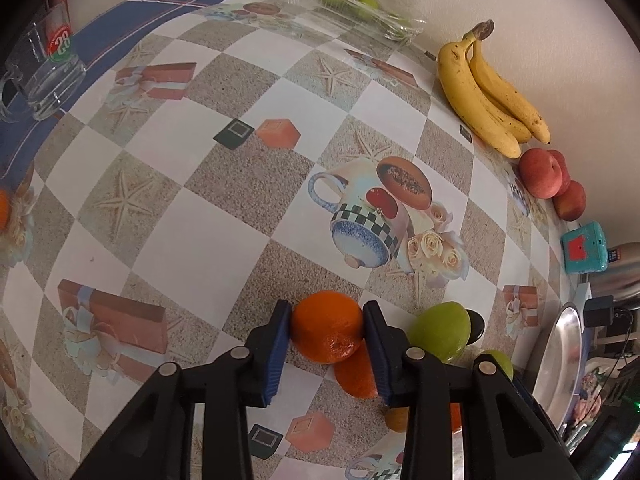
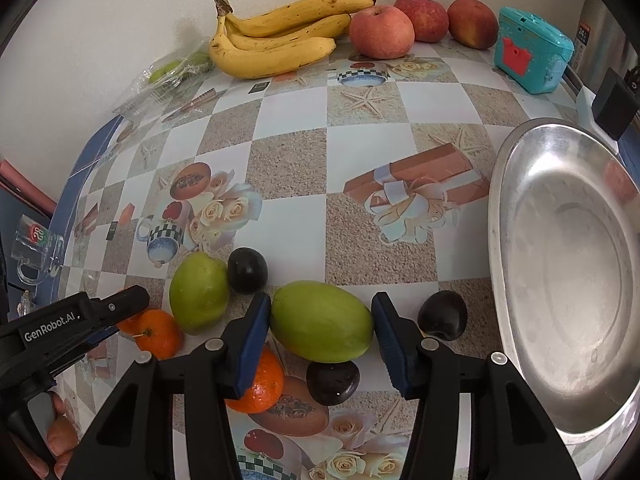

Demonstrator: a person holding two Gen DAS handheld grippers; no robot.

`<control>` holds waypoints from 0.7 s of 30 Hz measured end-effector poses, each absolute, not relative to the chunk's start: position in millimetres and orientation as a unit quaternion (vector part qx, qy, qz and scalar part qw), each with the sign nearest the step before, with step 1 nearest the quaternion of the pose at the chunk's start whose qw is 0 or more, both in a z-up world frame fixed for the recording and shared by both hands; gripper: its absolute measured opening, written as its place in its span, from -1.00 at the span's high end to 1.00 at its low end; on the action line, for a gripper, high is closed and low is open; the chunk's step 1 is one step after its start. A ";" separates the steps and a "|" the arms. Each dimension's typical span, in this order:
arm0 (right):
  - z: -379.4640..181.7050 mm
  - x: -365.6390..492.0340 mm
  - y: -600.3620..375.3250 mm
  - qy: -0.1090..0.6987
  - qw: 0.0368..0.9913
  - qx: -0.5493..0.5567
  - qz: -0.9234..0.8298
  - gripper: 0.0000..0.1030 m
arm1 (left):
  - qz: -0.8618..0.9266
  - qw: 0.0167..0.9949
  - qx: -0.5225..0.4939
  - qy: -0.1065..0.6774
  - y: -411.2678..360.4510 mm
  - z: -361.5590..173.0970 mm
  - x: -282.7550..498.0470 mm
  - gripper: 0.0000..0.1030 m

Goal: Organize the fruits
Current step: 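Carry the tangerine in the left gripper and the pear in the right gripper over the steel bowl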

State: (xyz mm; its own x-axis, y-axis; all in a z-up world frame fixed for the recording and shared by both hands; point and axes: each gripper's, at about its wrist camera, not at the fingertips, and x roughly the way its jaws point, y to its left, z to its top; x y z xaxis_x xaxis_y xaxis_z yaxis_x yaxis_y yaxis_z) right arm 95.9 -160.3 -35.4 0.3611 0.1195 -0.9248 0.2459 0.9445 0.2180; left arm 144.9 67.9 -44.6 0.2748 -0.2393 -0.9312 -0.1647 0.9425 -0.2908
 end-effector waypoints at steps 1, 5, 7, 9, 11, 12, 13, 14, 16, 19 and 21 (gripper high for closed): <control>-35.4 95.3 -161.3 0.564 0.808 0.166 -0.039 -0.04 | -0.023 0.782 -0.168 0.599 68.8 -42.3 144.1 0.24; -32.0 94.8 -164.2 0.559 0.810 0.176 -0.037 -0.04 | -0.026 0.788 -0.178 0.588 70.7 -31.9 142.6 0.25; -27.3 94.2 -166.0 0.555 0.812 0.180 -0.037 -0.04 | -0.027 0.792 -0.180 0.583 70.2 -26.9 141.5 0.25; -21.4 93.1 -168.5 0.550 0.814 0.185 -0.037 -0.04 | -0.027 0.797 -0.179 0.576 70.5 -19.9 140.6 0.24; -14.0 91.9 -170.7 0.542 0.818 0.189 -0.036 -0.04 | -0.027 0.803 -0.177 0.568 69.7 -13.8 139.6 0.25; -10.8 91.7 -171.3 0.539 0.820 0.190 -0.036 -0.04 | -0.027 0.806 -0.177 0.564 68.3 -11.5 139.9 0.24; -6.0 90.8 -171.8 0.534 0.823 0.191 -0.035 -0.04 | -0.027 0.808 -0.176 0.561 67.2 -9.0 139.6 0.24; -2.1 90.1 -172.3 0.531 0.825 0.190 -0.034 -0.04 | -0.027 0.811 -0.175 0.558 66.4 -6.5 139.0 0.24; 2.9 89.1 -172.4 0.529 0.827 0.186 -0.035 -0.04 | -0.029 0.814 -0.173 0.554 64.2 -2.2 137.7 0.25; 7.2 86.9 -174.1 0.528 0.829 0.182 -0.036 -0.04 | -0.027 0.816 -0.173 0.551 60.0 0.6 136.3 0.25; 8.3 85.3 -176.9 0.530 0.827 0.181 -0.040 -0.04 | -0.026 0.818 -0.170 0.549 57.2 2.5 134.6 0.25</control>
State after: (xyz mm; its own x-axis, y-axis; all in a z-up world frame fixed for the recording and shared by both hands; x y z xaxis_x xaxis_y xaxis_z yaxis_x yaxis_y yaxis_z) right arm 85.3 -176.9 8.3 0.4341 0.1252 -0.8921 0.2581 0.9315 0.2563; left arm 134.6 57.2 2.5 0.3949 -0.2297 -0.8896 -0.1433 0.9410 -0.3066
